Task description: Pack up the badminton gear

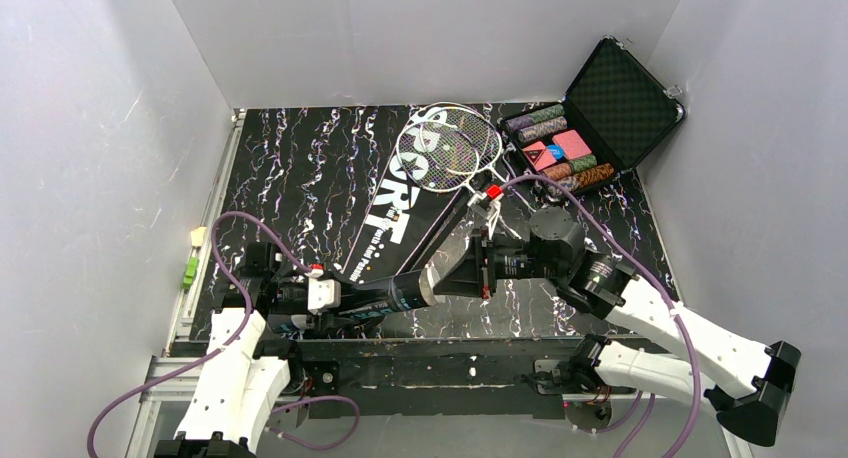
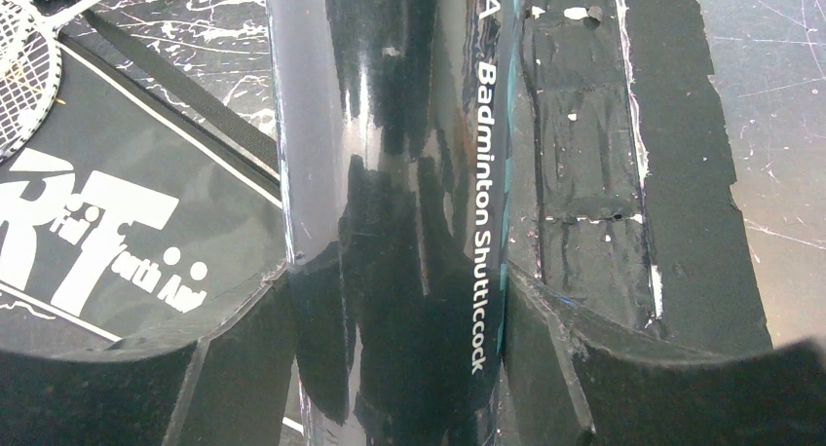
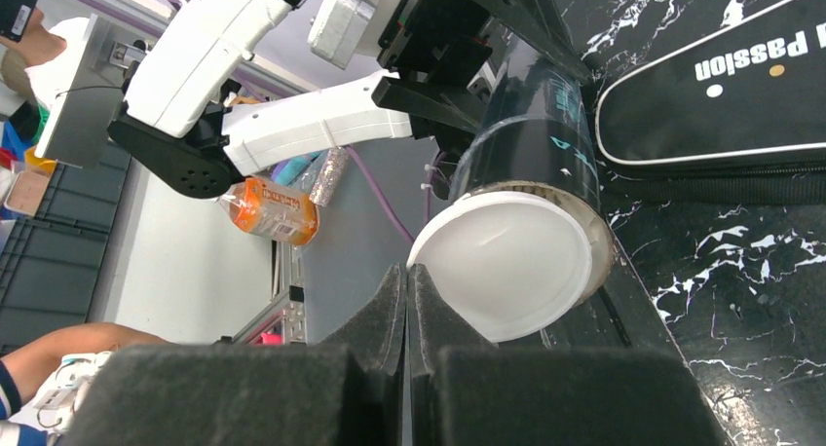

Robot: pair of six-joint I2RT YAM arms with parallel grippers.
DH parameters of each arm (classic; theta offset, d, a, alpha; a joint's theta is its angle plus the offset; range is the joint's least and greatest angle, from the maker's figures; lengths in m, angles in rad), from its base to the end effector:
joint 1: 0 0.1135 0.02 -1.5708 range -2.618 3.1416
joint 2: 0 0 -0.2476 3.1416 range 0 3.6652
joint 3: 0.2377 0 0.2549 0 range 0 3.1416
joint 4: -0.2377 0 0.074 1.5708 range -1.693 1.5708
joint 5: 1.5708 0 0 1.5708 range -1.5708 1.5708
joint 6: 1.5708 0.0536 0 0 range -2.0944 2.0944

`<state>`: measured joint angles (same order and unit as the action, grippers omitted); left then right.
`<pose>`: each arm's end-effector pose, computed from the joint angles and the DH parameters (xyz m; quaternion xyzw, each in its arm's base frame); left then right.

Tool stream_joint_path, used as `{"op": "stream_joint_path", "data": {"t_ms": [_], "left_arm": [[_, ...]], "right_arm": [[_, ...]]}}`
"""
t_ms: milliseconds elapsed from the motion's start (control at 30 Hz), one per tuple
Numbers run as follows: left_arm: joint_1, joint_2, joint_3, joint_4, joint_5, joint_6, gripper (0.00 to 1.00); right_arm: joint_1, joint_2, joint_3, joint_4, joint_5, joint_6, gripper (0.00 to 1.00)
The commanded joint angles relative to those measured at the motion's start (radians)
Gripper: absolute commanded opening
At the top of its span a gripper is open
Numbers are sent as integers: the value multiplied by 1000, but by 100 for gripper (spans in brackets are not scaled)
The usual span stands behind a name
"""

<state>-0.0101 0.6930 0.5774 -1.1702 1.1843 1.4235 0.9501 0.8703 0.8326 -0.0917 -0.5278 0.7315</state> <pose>0.1085 -0.0507 0.2123 0.5994 0.5671 -0.3437 0.4484 0.1115 0.2024 0.3379 -0.2502 0.7022 0.6054 0.2788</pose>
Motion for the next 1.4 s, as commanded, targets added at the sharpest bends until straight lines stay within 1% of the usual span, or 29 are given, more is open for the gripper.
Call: {"op": "stream_joint_path", "data": {"t_ms": [0,333,800,900,933,1100,1367], "left_arm": [[-1,3,36,-2,66,17,3],[-1,0,37,-4,63,13,3],[-1,1,30,12,63,-1,3],[1,0,33,11,63,0,3],[-1,1,33,10,61,0,3],[1,-3,35,7,62,-1,3],[0,-1,35,8,62,1,3]], "right_arm": [[-9,-4,-34,82,-20,13,1],[-20,24,-58,152,-29,25,1],[-28,55,-92,165,-66,29,1],[-36,65,-99,186,-83,41,13],[-38,70,-99,192,-88,43,15],[-45,80,-101,212,-112,50,18],[-49,78,-105,230,-127,51,32]]}}
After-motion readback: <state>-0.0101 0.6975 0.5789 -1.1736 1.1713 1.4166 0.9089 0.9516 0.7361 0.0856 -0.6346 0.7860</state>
